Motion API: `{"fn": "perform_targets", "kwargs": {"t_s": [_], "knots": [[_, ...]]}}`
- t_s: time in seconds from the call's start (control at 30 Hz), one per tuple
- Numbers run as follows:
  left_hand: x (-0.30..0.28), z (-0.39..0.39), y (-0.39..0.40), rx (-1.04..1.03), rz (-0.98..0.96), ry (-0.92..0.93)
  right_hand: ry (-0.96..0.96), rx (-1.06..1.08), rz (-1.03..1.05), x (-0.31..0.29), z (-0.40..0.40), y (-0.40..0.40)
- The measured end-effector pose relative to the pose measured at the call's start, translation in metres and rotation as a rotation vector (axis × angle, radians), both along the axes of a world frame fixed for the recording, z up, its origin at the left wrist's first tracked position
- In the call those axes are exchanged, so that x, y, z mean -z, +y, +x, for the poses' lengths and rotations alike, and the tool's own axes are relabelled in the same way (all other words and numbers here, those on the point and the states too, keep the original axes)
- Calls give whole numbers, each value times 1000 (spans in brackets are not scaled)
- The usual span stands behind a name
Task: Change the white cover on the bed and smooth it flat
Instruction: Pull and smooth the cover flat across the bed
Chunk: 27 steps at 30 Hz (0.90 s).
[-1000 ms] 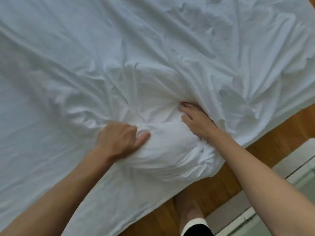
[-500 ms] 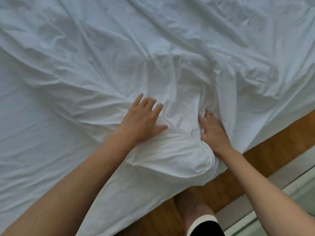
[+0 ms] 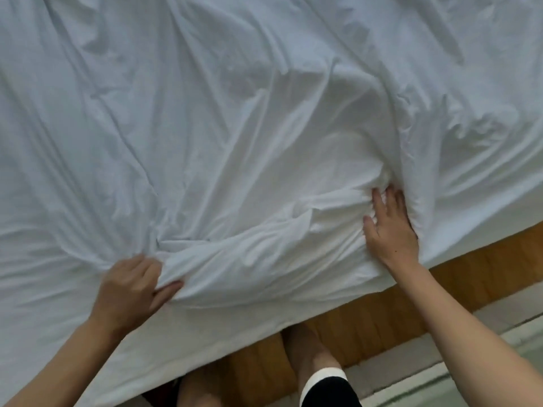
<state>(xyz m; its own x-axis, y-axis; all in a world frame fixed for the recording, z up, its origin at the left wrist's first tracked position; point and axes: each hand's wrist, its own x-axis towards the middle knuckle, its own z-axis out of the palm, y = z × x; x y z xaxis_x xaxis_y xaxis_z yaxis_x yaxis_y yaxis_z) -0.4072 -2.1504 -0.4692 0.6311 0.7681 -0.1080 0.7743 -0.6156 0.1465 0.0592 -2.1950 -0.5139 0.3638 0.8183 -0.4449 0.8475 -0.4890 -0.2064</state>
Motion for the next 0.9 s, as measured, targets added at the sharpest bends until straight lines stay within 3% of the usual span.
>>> {"fn": "perform_targets", "kwargs": {"t_s": [0.1, 0.17, 0.27, 0.33, 0.43, 0.5, 0.63, 0.77, 0.9], "knots": [[-3, 24, 31, -194, -186, -21, 20, 199, 138, -16, -33, 32], [-7, 35, 52, -336, -294, -87, 124, 195, 269, -31, -70, 57], [-3, 57, 71, -266, -294, -108, 291, -108, 362, -51, -133, 91], [-1, 79, 65, -103, -433, -91, 375, -285, 214, -51, -164, 106], [3, 91, 26, 43, -636, -30, 250, -528, 76, -30, -194, 95], [2, 78, -9, 70, -530, -10, 92, -634, 35, -10, -193, 70], [14, 15, -67, 69, -244, -135, -96, -408, 65, 11, -191, 17], [21, -20, -77, 168, -19, -318, -119, -317, 166, 19, -202, -6], [17, -7, -66, 208, -49, -328, -134, -332, 236, 21, -192, -15]]}}
